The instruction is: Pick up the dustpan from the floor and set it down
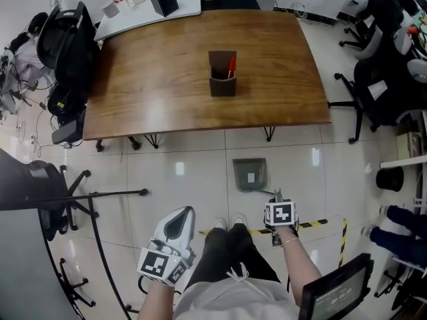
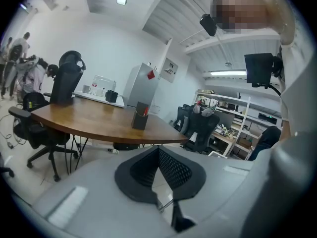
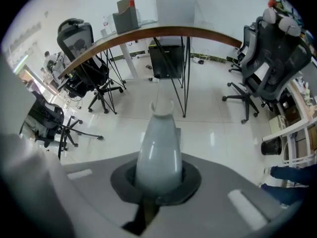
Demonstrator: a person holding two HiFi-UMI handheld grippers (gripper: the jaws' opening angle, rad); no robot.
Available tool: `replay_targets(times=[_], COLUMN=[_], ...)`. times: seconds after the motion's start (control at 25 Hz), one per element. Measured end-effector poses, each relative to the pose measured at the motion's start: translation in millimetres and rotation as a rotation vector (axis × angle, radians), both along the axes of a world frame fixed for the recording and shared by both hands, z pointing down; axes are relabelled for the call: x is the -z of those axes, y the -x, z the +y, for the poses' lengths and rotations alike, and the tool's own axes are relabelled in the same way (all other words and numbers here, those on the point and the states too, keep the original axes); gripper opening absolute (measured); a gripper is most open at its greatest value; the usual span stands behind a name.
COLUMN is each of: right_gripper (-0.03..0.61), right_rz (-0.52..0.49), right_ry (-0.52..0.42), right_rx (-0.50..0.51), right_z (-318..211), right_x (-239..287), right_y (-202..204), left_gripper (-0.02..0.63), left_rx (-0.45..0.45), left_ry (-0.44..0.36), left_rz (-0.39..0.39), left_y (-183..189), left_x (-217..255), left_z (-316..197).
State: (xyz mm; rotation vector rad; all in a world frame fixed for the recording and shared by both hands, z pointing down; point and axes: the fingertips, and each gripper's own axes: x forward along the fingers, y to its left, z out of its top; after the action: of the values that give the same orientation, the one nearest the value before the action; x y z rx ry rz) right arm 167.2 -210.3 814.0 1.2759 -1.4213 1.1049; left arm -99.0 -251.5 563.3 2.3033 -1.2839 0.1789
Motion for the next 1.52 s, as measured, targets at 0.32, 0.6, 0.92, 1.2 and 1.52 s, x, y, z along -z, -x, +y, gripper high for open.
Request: replay_targets(times=[0.32,0.6,0.92,1.2,1.52], right_gripper=[0.013,0.012,0.011,0.010,0.009], right_rz=[-0.074,-0.060,-0.084,-0.115,-0.103], right_ry=[-0.030,-0.114,-0.221,-0.253,-0.240], right_rx=[-0.008,0.026,0.072,0.130,0.149], right_z=[28.6,81.7,155.7,241.9,310.7], right_x=[79.7,168.4,219.8,245.5,246.5], right_y=[7.8,13.6,-1.9,-17.9,-26.9], left_gripper=[0.015,0.015,0.015,0.015,0.015], left_rx=[-0.060,-0.047,0.041,0.084,0.103], left_ry=[-0.061,-0.144,-0.227,-0.265,-0.326], left_rz=[0.048,0.034,0.018,-0.021,-0.018], left_y=[-0.7,23.0,29.6,1.7,0.1], left_x=[39.1,89.7,116.8,137.7,164.0], left_z=[18.2,72.4,173.1,284.1,341.3])
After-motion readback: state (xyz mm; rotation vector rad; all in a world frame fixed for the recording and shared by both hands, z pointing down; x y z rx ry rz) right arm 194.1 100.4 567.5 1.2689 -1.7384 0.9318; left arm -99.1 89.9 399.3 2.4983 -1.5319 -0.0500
